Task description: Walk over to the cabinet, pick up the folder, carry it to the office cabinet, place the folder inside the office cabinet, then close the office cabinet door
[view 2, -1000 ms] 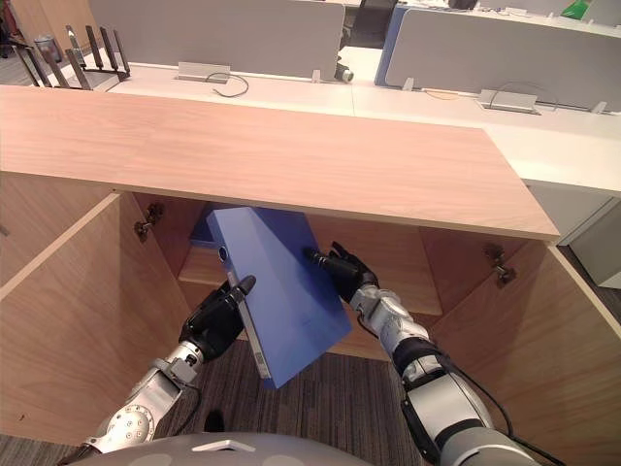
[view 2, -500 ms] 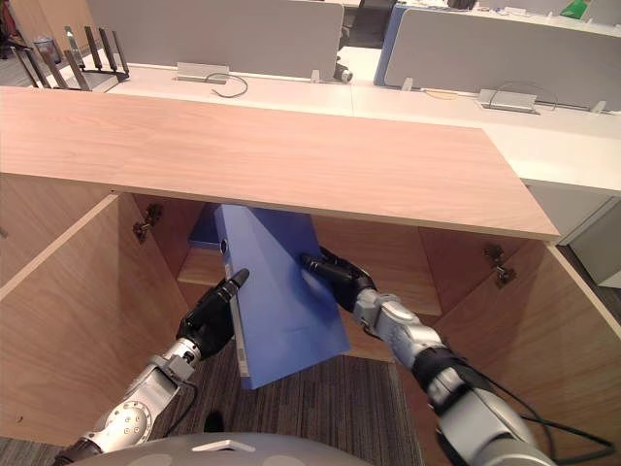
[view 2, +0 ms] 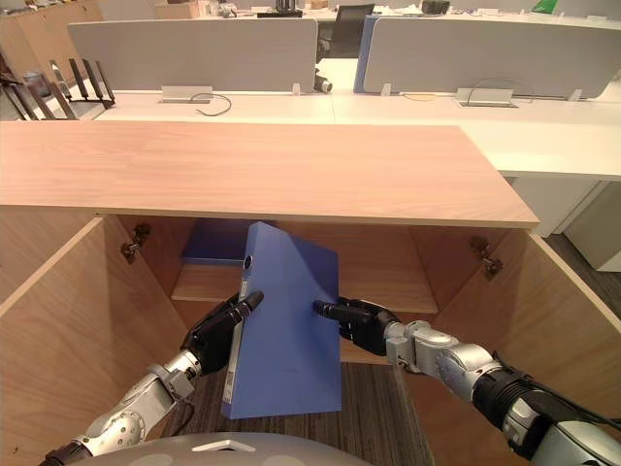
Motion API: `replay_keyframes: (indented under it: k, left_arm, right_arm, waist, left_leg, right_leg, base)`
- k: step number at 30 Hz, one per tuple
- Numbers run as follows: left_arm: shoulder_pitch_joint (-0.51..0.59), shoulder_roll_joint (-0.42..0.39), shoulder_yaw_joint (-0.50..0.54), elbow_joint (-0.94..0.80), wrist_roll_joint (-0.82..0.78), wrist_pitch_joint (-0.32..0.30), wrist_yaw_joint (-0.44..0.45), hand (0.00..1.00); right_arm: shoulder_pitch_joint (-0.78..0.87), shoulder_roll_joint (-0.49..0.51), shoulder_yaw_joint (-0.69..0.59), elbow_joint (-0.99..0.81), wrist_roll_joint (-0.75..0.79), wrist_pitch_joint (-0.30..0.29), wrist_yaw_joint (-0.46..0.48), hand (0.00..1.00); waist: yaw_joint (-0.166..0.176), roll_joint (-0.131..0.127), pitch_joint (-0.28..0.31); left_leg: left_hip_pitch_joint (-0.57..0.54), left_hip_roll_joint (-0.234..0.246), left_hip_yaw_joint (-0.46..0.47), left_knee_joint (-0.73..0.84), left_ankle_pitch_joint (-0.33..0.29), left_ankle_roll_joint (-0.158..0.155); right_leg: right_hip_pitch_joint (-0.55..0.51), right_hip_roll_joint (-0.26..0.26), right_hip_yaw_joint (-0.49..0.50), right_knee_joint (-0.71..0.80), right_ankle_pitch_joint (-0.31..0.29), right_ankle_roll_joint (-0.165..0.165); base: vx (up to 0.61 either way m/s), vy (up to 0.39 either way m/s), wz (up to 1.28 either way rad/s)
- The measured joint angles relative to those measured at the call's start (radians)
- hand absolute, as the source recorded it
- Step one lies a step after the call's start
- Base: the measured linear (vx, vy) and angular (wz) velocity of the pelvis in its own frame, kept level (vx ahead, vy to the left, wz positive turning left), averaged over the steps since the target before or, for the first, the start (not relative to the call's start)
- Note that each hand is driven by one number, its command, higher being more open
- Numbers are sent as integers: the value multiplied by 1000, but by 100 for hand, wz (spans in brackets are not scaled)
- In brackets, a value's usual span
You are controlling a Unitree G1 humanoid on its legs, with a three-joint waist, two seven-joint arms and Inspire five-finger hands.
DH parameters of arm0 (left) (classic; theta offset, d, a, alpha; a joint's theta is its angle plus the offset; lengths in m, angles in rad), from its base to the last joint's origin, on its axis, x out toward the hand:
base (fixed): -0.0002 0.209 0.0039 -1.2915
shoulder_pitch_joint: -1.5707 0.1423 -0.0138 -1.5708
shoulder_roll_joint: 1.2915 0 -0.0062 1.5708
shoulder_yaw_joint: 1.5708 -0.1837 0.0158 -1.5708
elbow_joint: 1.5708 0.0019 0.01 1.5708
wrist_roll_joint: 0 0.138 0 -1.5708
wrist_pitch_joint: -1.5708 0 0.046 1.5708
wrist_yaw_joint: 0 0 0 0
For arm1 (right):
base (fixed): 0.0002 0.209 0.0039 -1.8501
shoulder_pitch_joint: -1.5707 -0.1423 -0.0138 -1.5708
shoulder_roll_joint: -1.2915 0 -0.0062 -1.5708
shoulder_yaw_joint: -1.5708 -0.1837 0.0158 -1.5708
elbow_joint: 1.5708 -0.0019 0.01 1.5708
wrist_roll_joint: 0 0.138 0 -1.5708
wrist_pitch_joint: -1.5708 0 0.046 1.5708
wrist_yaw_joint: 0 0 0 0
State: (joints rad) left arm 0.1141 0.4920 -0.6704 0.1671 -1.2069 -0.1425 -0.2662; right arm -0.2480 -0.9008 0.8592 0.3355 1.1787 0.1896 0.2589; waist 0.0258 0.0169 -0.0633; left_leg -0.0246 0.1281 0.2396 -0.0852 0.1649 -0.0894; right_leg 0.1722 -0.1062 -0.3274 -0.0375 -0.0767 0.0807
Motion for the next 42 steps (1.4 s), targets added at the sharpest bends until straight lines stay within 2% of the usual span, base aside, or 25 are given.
replay_keyframes:
  k: [2,7,12,17,23,31,36,42]
  left_arm:
    - [0,0,7,-3,0,-26,0,0]
    - [0,-1,16,-21,7,-31,0,0]
    - [2,-1,22,-46,8,-31,0,0]
    - [16,-3,31,-64,-19,-38,8,0]
    - [16,-9,38,-64,-18,-40,13,0]
    - [52,-30,55,-64,-13,-70,2,0]
    - [91,-31,78,-113,-12,-72,0,0]
    - [118,-47,105,-127,-8,-72,-15,0]
  right_arm:
    - [1,0,-1,0,44,-6,0,0]
    - [36,9,-3,-1,50,-41,0,0]
    - [93,67,-34,-1,61,-56,0,0]
    - [187,137,-87,-6,149,-118,0,0]
    - [229,173,-106,-6,212,-140,-1,0]
    - [333,271,-202,-24,244,-181,0,0]
    - [393,272,-250,-93,251,-189,1,0]
    - [439,331,-304,-100,248,-198,13,0]
  waist:
    - [-4,1,-1]
    - [-8,-1,1]
    - [-5,-6,4]
    - [-10,-15,10]
    - [-12,-24,16]
    - [-17,-34,22]
    - [-26,-36,23]
    - [-31,-36,23]
  left_leg:
    - [0,4,0,0,-2,-2]
    - [2,5,0,0,-6,-8]
    - [5,5,0,0,-9,-12]
    - [14,6,-2,-1,-17,-16]
    - [12,7,-3,-1,-17,-13]
    - [11,7,-3,-1,-12,-8]
    - [12,7,-1,-1,-10,-12]
    - [12,7,4,-2,-11,-13]
  right_leg:
    - [0,4,1,1,-3,-3]
    - [0,5,4,4,-9,-7]
    - [3,5,4,4,-14,-7]
    - [10,5,4,14,-22,-6]
    - [5,4,3,20,-24,-6]
    - [3,4,4,19,-24,-5]
    - [2,4,6,18,-23,-5]
    - [0,5,12,17,-23,-6]
  base:
    - [26,-39,-1]
    - [12,-12,0]
    - [0,0,0]
    - [0,0,0]
    - [0,0,0]
    - [0,0,0]
    - [0,0,0]
    - [0,0,-1]
